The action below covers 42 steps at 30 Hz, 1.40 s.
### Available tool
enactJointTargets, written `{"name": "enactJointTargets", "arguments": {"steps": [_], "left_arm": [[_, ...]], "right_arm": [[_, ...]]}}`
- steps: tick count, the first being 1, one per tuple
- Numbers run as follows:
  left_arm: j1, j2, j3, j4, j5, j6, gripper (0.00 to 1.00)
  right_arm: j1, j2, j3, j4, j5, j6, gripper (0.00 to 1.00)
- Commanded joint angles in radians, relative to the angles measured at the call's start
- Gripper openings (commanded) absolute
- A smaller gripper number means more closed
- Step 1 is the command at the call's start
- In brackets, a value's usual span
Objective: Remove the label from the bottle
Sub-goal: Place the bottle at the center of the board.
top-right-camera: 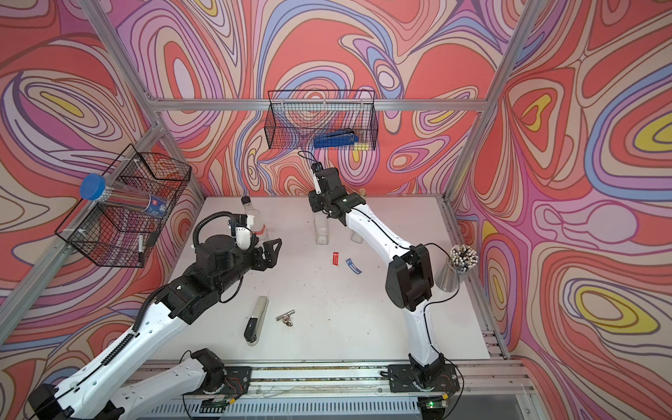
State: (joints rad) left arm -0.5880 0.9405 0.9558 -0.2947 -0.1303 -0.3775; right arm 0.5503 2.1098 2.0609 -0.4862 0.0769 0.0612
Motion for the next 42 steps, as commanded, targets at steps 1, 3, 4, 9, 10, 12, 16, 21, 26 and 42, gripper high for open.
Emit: {"name": "enactJointTargets", "arguments": {"steps": [1, 3, 4, 9, 10, 12, 16, 21, 26, 42], "left_arm": [[0.005, -0.014, 0.02, 0.018, 0.001, 0.005, 0.83], [0.005, -0.014, 0.018, 0.017, 0.0, 0.004, 0.83], [0.005, -0.015, 0.018, 0.018, 0.0, 0.003, 0.83], [0.005, -0.009, 0.02, 0.019, -0.002, 0.004, 0.83], [0.005, -0.006, 0.021, 0.019, -0.003, 0.004, 0.83], [0.005, 0.0, 0.023, 0.018, -0.005, 0.005, 0.83], [0.005, 0.016, 0.027, 0.018, 0.01, 0.007, 0.84], [0.007, 0.039, 0.045, -0.002, -0.009, 0.016, 0.84], [0.034, 0.078, 0.095, -0.051, -0.027, 0.022, 0.84], [0.21, 0.287, 0.372, -0.14, -0.079, 0.115, 0.89]], "right_arm": [[-0.004, 0.022, 0.024, 0.011, -0.006, 0.002, 0.4], [-0.004, 0.023, 0.024, 0.013, -0.008, 0.004, 0.4], [-0.004, 0.021, 0.024, 0.015, -0.008, 0.005, 0.4], [-0.004, -0.002, 0.017, 0.025, -0.006, 0.006, 0.46], [-0.004, -0.017, 0.008, 0.034, -0.002, 0.005, 0.48], [-0.004, -0.047, -0.009, 0.05, 0.004, 0.008, 0.54], [-0.004, -0.107, -0.029, 0.063, 0.016, 0.006, 0.67], [-0.003, -0.218, -0.117, 0.1, -0.012, 0.014, 0.78], [0.012, -0.369, -0.284, 0.144, -0.051, 0.033, 0.98], [0.142, -0.894, -0.901, 0.212, -0.2, 0.112, 0.98]]}}
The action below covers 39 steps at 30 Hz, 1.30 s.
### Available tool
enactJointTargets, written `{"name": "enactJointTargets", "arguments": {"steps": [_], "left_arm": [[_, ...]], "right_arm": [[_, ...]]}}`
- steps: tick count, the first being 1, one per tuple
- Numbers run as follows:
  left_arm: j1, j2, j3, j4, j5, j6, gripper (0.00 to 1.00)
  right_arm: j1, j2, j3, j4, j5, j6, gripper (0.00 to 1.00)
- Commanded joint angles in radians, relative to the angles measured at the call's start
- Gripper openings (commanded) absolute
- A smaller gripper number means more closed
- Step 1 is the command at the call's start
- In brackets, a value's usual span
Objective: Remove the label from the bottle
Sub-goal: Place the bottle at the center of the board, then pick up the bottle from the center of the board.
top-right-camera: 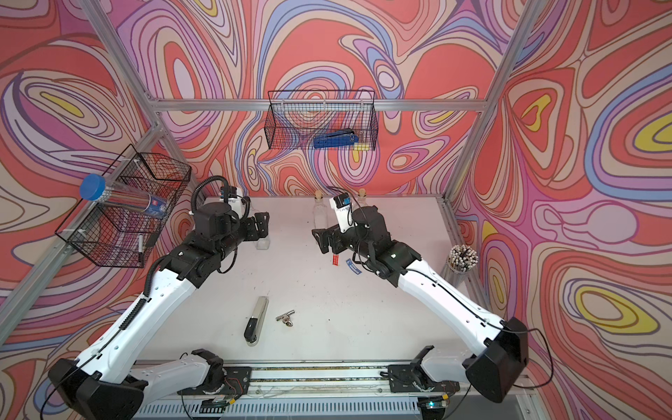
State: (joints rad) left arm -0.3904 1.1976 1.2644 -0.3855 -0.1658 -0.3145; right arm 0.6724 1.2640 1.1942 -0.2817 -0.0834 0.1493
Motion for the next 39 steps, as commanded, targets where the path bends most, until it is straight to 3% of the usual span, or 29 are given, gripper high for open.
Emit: {"name": "enactJointTargets", "arguments": {"steps": [1, 19, 39], "left_arm": [[0.019, 0.048, 0.083, -0.056, -0.059, 0.062, 0.89], [0.144, 0.33, 0.184, 0.139, -0.046, 0.205, 0.91], [0.22, 0.448, 0.126, 0.28, 0.043, 0.17, 0.85]], "right_arm": [[0.027, -0.061, -0.054, 0.006, -0.045, 0.031, 0.98], [0.041, -0.061, -0.155, 0.08, -0.092, 0.07, 0.98], [0.041, -0.025, -0.158, 0.086, -0.083, 0.081, 0.98]]}}
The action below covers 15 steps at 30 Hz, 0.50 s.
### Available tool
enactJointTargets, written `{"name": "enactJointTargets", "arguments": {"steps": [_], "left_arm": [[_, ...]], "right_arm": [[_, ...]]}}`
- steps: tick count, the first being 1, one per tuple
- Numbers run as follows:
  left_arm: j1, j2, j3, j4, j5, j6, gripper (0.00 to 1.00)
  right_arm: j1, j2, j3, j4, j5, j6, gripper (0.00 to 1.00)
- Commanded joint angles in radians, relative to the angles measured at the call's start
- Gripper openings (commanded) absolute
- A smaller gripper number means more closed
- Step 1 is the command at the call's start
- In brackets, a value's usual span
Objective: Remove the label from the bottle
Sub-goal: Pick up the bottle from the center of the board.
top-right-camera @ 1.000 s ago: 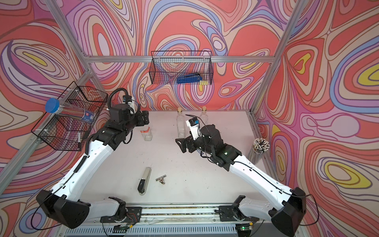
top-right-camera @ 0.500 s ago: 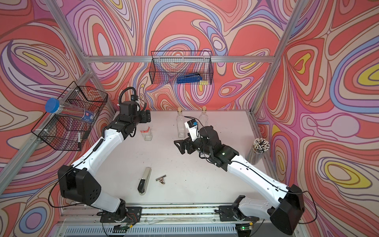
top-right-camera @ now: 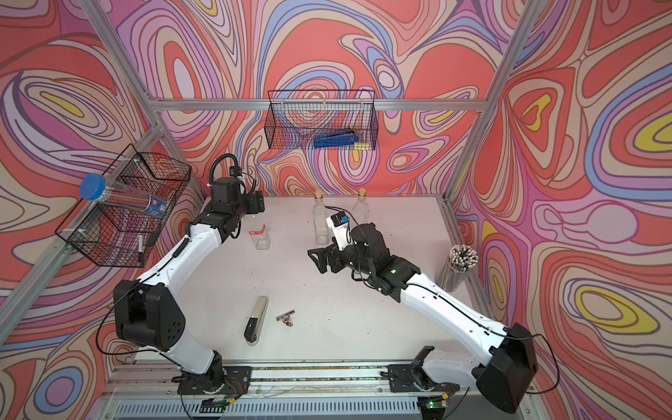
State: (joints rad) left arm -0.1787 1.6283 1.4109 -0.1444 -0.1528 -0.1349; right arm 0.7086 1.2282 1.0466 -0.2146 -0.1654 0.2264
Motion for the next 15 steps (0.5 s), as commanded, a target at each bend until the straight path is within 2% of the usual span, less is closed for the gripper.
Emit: {"name": "enactJointTargets", "arguments": {"steps": [1, 9, 15], "left_arm": [[0.008, 0.02, -0.025, 0.042, 0.031, -0.012, 0.84], [0.01, 0.042, -0.05, 0.052, 0.045, -0.025, 0.79], [0.011, 0.051, -0.071, 0.062, 0.047, -0.032, 0.67]], "right_arm": [[0.005, 0.014, -0.01, 0.019, 0.0, 0.004, 0.98], [0.005, 0.024, -0.009, 0.02, 0.0, 0.004, 0.98], [0.005, 0.025, -0.015, 0.024, 0.005, -0.001, 0.98]]}}
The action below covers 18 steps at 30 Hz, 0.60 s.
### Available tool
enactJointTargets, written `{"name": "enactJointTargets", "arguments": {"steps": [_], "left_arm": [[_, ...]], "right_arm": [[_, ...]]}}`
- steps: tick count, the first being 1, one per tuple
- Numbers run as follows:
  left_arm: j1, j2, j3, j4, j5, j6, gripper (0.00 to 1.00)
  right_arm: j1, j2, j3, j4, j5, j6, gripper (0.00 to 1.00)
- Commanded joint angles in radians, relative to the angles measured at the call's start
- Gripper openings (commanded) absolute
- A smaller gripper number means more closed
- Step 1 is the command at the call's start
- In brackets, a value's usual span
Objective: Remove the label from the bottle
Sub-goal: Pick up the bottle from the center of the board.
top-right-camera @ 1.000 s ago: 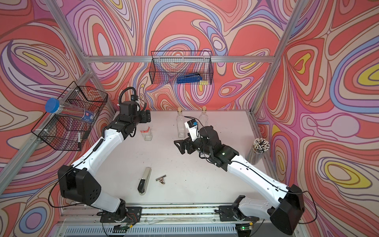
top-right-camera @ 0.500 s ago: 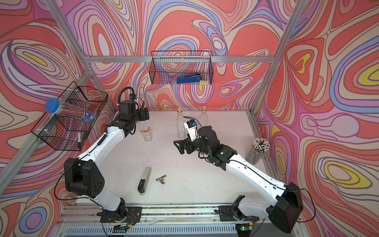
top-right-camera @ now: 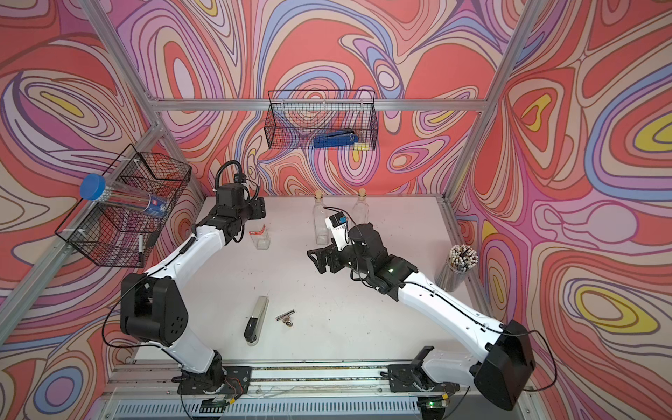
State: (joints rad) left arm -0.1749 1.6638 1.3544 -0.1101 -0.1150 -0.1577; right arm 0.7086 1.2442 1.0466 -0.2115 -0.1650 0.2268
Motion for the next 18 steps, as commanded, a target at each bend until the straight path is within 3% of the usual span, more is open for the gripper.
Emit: {"name": "enactJointTargets", "arguments": {"steps": [1, 12, 18], "left_arm": [[0.008, 0.016, -0.019, 0.03, 0.011, -0.009, 0.65], [0.007, 0.004, -0.071, 0.053, 0.032, -0.025, 0.28], [0.005, -0.022, -0.092, 0.049, 0.034, -0.05, 0.13]], "right_arm": [[0.005, 0.012, -0.016, 0.024, 0.002, -0.001, 0.98], [0.005, 0.045, 0.007, 0.024, -0.016, -0.011, 0.98], [0.006, 0.064, 0.015, 0.033, -0.02, 0.002, 0.98]]}}
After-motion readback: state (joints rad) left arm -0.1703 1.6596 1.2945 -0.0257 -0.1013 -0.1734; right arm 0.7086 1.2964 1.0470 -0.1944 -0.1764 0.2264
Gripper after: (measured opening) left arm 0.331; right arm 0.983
